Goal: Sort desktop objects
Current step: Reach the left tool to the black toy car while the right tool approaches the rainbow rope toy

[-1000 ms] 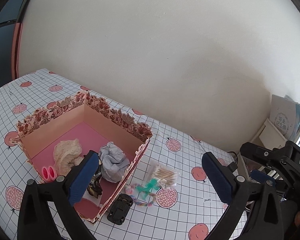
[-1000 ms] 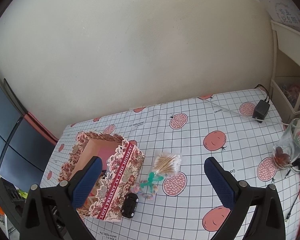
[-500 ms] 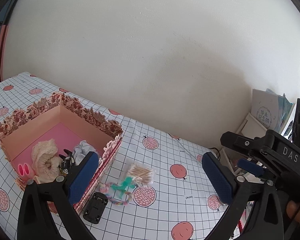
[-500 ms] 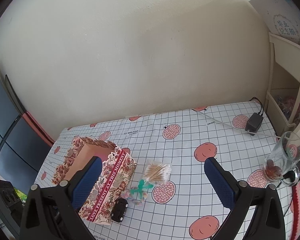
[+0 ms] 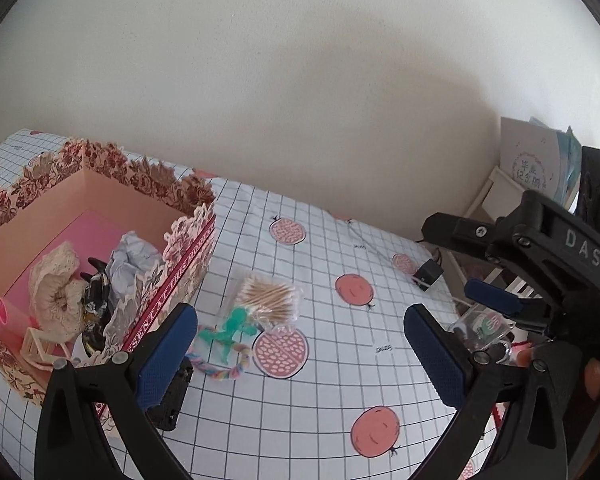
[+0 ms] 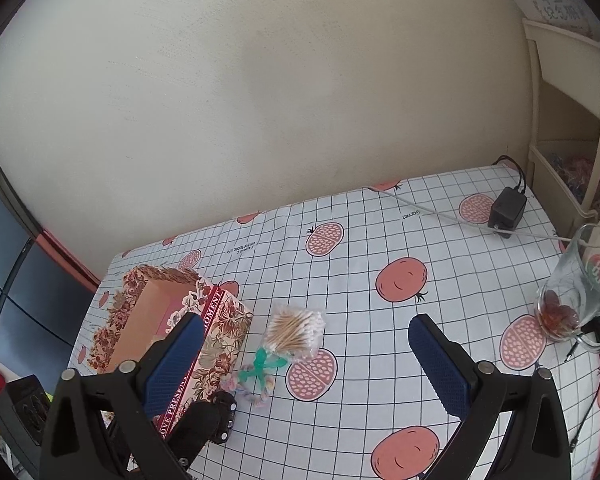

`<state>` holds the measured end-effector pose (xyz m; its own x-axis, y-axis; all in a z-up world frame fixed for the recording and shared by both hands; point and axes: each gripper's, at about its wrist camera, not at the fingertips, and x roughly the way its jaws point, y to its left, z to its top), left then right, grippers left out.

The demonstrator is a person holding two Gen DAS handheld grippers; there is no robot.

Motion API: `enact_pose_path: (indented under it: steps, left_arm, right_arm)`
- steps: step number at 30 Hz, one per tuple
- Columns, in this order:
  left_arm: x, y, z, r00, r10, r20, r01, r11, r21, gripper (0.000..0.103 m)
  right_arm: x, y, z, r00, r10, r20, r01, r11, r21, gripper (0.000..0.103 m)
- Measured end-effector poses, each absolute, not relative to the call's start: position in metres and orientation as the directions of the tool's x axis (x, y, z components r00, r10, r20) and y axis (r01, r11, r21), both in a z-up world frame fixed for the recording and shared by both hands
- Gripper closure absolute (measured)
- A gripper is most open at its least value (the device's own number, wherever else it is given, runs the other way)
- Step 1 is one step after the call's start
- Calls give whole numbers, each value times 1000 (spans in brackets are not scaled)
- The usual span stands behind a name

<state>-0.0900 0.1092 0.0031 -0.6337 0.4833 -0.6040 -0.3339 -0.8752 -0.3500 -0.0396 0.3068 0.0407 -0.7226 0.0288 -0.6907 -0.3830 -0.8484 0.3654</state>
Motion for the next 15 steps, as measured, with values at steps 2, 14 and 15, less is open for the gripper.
enact_pose_path:
  steps: [2,14,15]
  left_arm:
    - [-92,110,-6,-629,447,-637,-304,-895,-328,0]
    - [-96,108,-52,-566,284,-774,-128,-958,-257,0]
    - [-95,107,-54,-569,266,-778,-111,-962,-248,0]
  right_arm:
    - [-42,307,33,-714,18,-700,-385,-845,371,0]
    - [-58,296,-9,-643,-14,-766,-397,-849,349,0]
    - [-59,296,-12,-643,-14,-766,-397,-849,349,0]
